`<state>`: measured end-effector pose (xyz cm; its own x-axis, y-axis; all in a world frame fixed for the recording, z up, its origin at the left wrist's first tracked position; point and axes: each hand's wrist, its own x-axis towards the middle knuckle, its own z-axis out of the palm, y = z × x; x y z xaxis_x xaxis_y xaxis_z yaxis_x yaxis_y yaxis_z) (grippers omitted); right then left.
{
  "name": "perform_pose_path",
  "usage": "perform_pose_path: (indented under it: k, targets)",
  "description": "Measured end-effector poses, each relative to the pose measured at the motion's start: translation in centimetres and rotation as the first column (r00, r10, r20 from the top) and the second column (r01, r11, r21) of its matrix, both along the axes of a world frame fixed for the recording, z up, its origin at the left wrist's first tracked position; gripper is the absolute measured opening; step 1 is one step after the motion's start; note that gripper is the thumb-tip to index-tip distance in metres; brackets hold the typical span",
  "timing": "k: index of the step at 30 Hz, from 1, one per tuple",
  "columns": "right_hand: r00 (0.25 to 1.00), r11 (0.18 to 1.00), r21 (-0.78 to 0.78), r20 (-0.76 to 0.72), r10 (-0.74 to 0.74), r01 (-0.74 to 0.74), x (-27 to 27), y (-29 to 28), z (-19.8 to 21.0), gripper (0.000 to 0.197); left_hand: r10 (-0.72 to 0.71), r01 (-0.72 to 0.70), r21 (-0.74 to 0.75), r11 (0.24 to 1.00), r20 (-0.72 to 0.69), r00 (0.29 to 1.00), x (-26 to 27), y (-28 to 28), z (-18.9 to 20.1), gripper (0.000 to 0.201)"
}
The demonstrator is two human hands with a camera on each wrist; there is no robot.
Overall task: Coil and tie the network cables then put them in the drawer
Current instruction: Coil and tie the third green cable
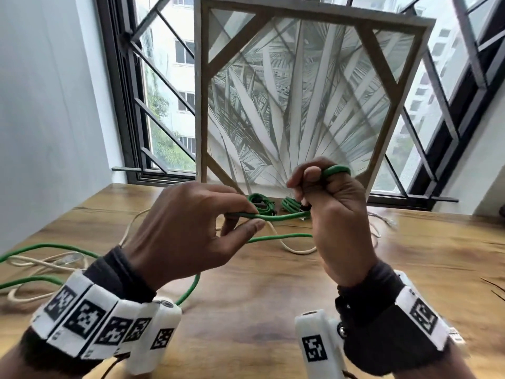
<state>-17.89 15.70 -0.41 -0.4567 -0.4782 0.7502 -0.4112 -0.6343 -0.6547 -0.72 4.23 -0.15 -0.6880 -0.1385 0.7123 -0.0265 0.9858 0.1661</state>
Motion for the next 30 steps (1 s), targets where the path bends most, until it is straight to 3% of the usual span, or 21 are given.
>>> perform_pose_path:
  k: [6,10,15,21,25,30]
  targets:
    - [0.987,0.984,0.098,-0.071,-0.144,0.150,-1.5,-0.2,-0.6,0.024,-0.157,0.161,0.115,0.980,-0.035,0.987,-0.5,-0.4,-0.1,0.016]
    - [0.985,0.972,0.175,-0.104,-0.138,0.155,-1.4,-0.2,-0.9,0.024,-0.113,0.129,0.113,0.985,-0.137,0.984,0.0,-0.7,0.4,0.015]
    - [0.897,0.875,0.318,-0.372,-0.240,0.366,-0.5,0.1,-1.6,0.031,-0.081,0.100,0.063,0.993,-0.254,0.964,0.3,-1.1,0.8,0.018]
    - [0.969,0.856,0.479,-0.228,-0.093,0.195,-0.3,-0.1,-1.9,0.035,-0.022,0.001,-0.059,0.998,-0.360,0.933,0.7,-1.4,0.9,0.019]
    - [0.960,0.842,0.522,-0.280,0.018,0.137,0.4,0.1,-1.6,0.080,0.047,-0.096,-0.106,0.990,-0.392,0.919,0.8,-1.2,0.9,0.026]
    - [0.947,0.803,0.595,-0.278,0.162,0.037,1.0,0.2,-1.7,0.095,0.120,-0.132,0.007,0.991,-0.459,0.880,1.6,-0.6,1.5,0.051]
